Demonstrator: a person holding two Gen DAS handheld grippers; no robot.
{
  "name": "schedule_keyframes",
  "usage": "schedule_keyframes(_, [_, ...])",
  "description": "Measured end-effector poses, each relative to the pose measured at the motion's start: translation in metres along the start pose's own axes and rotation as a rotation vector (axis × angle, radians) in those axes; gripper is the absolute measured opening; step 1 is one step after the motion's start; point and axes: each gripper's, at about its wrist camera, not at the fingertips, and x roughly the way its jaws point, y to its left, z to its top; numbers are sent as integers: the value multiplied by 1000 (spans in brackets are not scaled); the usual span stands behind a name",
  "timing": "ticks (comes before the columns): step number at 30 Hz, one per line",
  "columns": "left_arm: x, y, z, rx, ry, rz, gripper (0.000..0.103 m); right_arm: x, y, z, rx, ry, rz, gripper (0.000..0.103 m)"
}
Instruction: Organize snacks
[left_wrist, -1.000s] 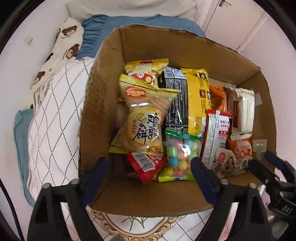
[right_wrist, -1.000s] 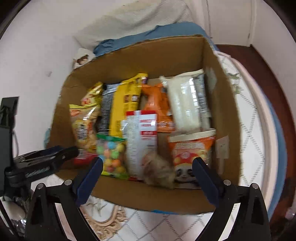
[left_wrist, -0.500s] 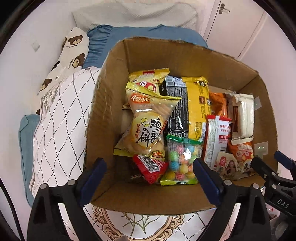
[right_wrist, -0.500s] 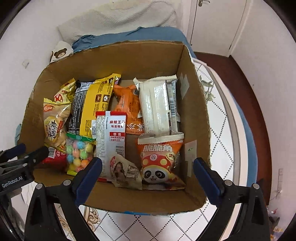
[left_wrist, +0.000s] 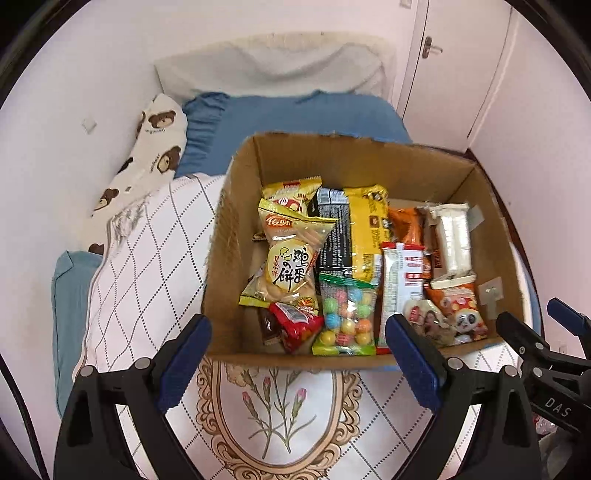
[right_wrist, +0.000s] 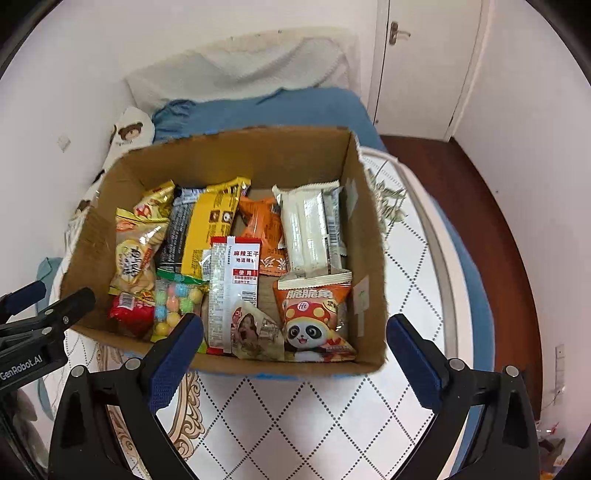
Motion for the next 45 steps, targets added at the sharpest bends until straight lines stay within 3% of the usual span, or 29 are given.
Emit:
schedule_keyframes(15, [-117, 1, -56, -33, -218, -11, 96, -138, -1, -52, -39, -249, 21, 102])
schedule_keyframes(20, [-154, 2, -74, -26, -285, 2, 96, -175, -2, -69, -39, -296, 37, 102])
schedule_keyframes(29, [-204, 2, -104, -10, -337, -7, 96, -230, 0, -100, -47, -350, 71, 102])
schedule_keyframes(37, [-226, 2, -116, -19, -367, -7, 96, -260, 0, -117, -45, -382, 88, 103])
schedule_keyframes(45, [-209, 1, -107, -35, -360, 9, 103, -248, -6, -114, -30, -383, 64, 103])
